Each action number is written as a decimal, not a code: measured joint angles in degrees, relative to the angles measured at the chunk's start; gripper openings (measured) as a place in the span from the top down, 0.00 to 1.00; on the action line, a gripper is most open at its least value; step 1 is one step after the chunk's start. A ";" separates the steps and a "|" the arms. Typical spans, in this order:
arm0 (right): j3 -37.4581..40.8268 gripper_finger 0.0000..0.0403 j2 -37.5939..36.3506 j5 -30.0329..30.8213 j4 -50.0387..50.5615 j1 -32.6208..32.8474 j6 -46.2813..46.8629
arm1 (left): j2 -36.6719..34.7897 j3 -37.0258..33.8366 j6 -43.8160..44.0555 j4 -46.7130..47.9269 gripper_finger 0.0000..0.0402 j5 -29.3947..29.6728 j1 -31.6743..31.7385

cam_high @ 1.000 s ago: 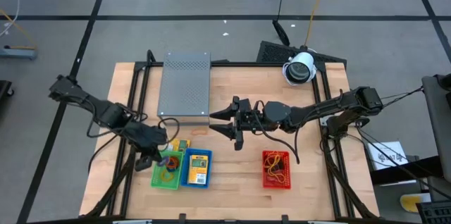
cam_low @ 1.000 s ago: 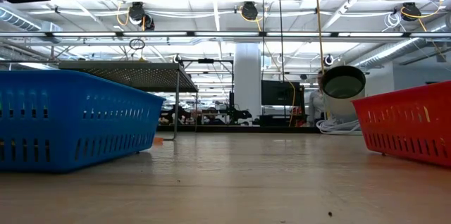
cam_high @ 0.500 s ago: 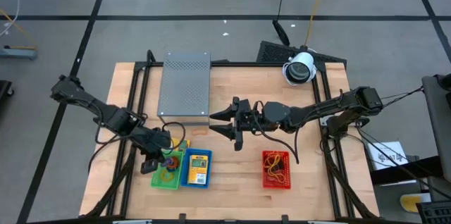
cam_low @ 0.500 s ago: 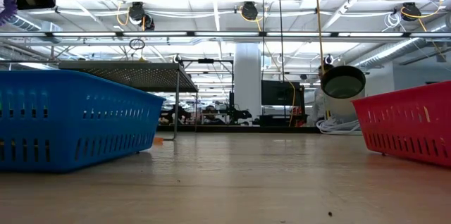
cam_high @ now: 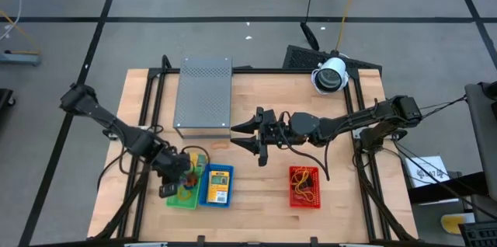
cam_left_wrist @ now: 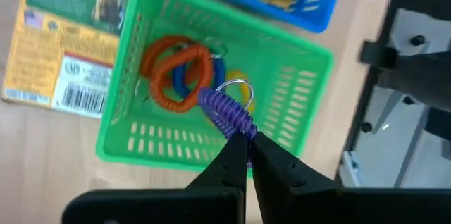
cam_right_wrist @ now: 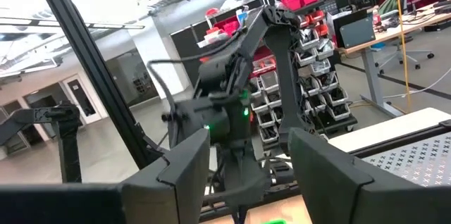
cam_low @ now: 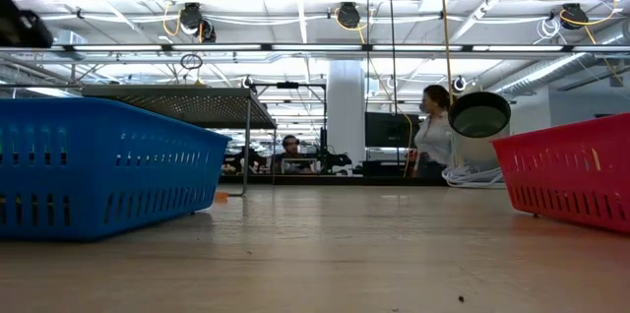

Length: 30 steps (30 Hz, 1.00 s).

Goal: Pick & Place Office Desk Supplies
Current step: Put the purple spring rubberband into the green bin, then put the crayon into the blue bin

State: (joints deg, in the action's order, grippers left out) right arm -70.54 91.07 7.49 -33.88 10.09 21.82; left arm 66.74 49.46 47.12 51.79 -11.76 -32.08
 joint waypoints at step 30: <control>0.04 0.55 0.01 -0.02 -0.01 0.00 0.00 | 0.11 -9.84 12.47 -12.98 0.42 1.44 -1.90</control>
State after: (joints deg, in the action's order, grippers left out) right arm -70.50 91.08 7.46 -33.89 10.09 21.82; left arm 66.85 39.62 59.59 38.81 -10.32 -33.99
